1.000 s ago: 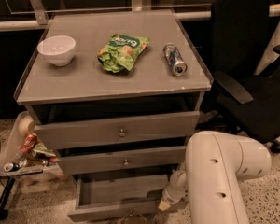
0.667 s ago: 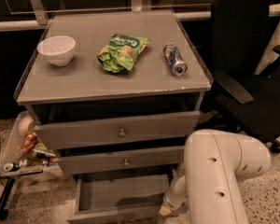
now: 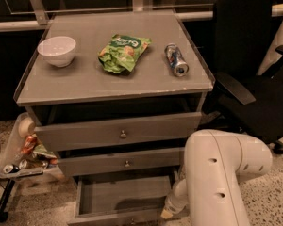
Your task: Open bottom drawer
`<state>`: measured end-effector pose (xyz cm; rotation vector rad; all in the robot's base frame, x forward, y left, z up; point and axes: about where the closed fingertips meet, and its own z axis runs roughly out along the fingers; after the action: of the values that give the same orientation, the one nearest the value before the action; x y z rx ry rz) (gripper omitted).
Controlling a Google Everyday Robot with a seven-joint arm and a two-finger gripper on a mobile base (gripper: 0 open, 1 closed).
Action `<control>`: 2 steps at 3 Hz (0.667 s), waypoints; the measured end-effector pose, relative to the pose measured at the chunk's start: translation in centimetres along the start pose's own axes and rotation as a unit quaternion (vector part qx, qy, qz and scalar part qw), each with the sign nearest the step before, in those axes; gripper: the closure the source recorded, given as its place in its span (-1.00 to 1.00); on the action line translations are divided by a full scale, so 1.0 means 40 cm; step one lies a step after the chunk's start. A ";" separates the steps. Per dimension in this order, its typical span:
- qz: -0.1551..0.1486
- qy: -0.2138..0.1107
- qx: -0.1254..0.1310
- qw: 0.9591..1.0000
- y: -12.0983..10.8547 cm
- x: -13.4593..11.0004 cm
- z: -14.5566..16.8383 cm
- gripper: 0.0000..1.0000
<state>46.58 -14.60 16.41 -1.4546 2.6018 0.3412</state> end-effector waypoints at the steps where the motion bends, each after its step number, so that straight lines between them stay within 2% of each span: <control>1: 0.008 0.002 0.000 1.000 0.021 0.018 -0.002 1.00; 2: 0.017 0.003 0.009 1.000 0.007 0.016 -0.012 1.00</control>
Offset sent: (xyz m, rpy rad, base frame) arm -0.1464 -0.0359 0.0239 -0.0435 0.0545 -0.2062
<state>45.99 -15.11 16.77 -1.4090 2.6305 0.3162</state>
